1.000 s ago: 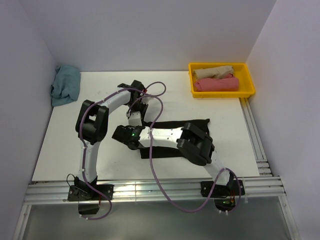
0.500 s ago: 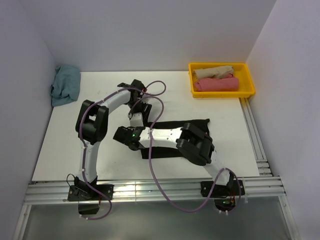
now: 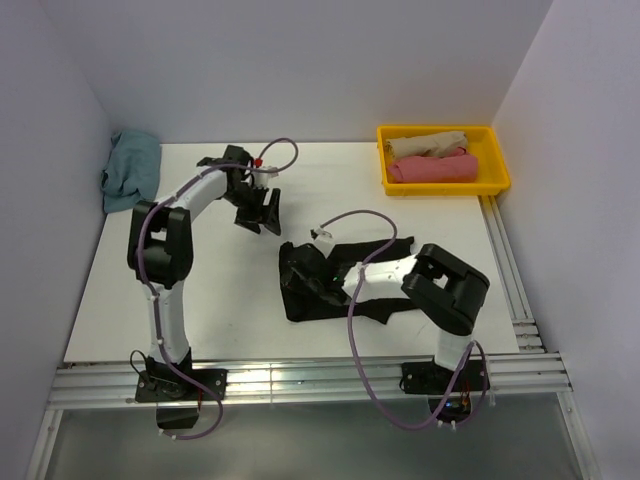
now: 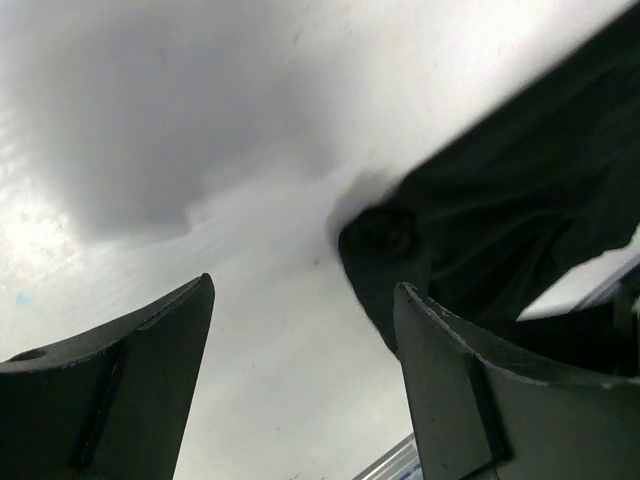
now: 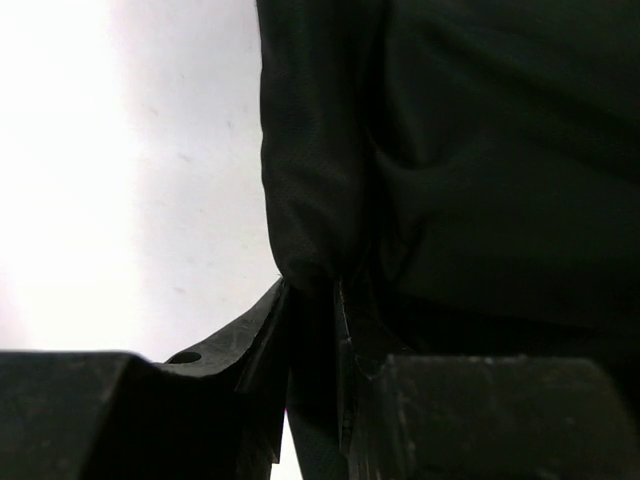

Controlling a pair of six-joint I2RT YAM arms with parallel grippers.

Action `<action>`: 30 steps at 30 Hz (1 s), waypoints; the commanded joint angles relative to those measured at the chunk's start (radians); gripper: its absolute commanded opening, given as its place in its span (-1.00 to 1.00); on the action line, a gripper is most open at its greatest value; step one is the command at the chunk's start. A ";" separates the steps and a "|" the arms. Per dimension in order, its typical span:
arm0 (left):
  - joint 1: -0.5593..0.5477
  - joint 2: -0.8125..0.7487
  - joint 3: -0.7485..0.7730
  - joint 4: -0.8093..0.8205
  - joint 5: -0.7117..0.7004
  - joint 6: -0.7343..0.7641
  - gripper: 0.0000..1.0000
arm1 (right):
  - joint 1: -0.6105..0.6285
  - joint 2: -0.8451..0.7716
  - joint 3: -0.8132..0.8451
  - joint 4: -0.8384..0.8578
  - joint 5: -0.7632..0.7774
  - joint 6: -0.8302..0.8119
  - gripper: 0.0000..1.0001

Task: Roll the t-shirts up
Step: Roll the tshirt

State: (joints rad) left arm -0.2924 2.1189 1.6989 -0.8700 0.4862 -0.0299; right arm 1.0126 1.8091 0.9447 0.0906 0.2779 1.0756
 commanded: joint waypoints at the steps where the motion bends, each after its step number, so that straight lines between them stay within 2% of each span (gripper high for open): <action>1: 0.027 -0.118 -0.074 0.061 0.116 0.059 0.56 | -0.064 -0.013 -0.122 0.326 -0.166 0.138 -0.63; 7: 0.044 -0.140 -0.195 0.137 0.216 0.056 0.58 | -0.108 0.050 -0.211 0.636 -0.247 0.251 -0.63; 10: 0.044 -0.128 -0.228 0.178 0.252 0.047 0.59 | -0.118 0.085 -0.245 0.737 -0.273 0.317 -0.63; 15: 0.032 -0.085 -0.257 0.232 0.269 0.038 0.59 | -0.126 0.108 -0.280 0.793 -0.273 0.356 -0.64; 23: -0.010 -0.036 -0.237 0.232 0.215 0.002 0.55 | -0.135 0.104 -0.284 0.767 -0.273 0.346 -0.64; 26: -0.027 -0.022 -0.217 0.209 0.187 0.001 0.37 | -0.137 0.108 -0.282 0.762 -0.273 0.346 -0.64; 27: -0.033 -0.019 -0.202 0.200 0.175 0.002 0.16 | -0.138 0.110 -0.284 0.762 -0.273 0.346 -0.64; 29: -0.037 -0.011 -0.185 0.184 0.141 0.004 -0.11 | -0.140 0.111 -0.279 0.753 -0.295 0.340 -0.64; 30: -0.040 -0.008 -0.168 0.161 0.126 0.004 -0.37 | -0.138 0.105 -0.277 0.729 -0.295 0.334 -0.60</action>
State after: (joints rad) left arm -0.3222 2.1014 1.4761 -0.6689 0.6624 -0.0303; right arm 0.8814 1.9110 0.6662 0.8158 -0.0025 1.4090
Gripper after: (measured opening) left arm 0.395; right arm 0.251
